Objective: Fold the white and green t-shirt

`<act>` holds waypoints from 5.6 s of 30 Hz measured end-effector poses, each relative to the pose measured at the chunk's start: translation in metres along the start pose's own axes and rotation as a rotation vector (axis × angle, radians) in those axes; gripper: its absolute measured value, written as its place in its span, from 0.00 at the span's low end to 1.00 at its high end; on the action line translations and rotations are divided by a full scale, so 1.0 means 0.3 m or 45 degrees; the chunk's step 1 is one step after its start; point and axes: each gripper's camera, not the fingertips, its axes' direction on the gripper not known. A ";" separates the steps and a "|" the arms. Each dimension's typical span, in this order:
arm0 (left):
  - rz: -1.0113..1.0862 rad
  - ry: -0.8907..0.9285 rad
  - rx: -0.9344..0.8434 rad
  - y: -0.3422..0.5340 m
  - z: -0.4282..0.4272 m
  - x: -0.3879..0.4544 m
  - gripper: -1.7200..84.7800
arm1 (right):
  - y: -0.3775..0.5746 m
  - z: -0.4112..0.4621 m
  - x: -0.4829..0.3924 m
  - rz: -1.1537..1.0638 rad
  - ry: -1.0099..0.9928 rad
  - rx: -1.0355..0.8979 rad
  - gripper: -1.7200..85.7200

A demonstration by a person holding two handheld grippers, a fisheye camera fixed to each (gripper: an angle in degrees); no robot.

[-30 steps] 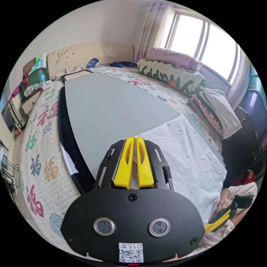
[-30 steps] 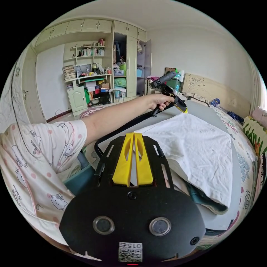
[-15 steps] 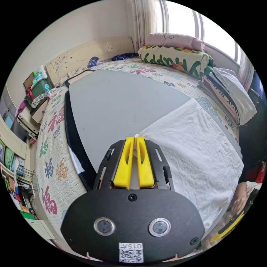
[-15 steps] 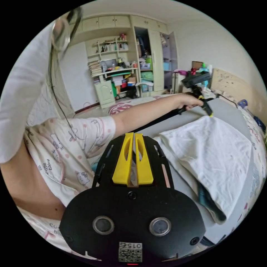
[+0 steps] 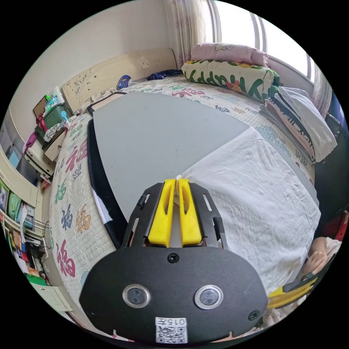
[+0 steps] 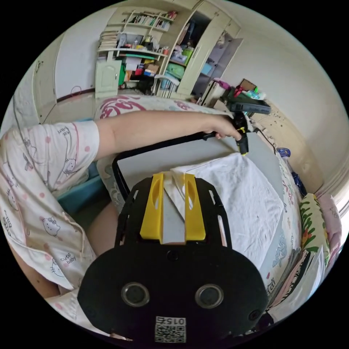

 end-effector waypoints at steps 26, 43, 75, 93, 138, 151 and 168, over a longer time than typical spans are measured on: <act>-0.018 0.061 0.129 -0.036 -0.254 0.032 0.03 | -0.214 -0.409 -0.301 0.094 -0.052 0.177 0.02; -0.077 0.198 0.122 -0.044 -0.399 -0.194 0.07 | -0.527 -0.942 -0.225 0.228 -0.110 0.218 0.07; -0.204 0.822 0.065 0.536 -0.152 -0.680 0.07 | -1.298 -1.454 0.264 1.128 -0.347 -0.100 0.08; 0.344 0.715 1.066 1.277 -1.002 0.291 0.03 | -1.151 -3.234 -0.737 0.733 0.306 0.811 0.06; 0.078 0.450 0.375 0.219 0.895 0.973 0.08 | -0.309 -2.057 0.356 0.710 1.510 -0.428 0.06; 0.315 0.366 0.824 1.390 0.068 0.412 0.13 | -0.140 -2.350 -0.260 0.399 1.342 0.268 0.02; -1.708 -0.389 -0.018 3.341 0.342 -0.840 0.21 | 0.217 -2.013 -0.852 -0.071 0.361 0.941 0.01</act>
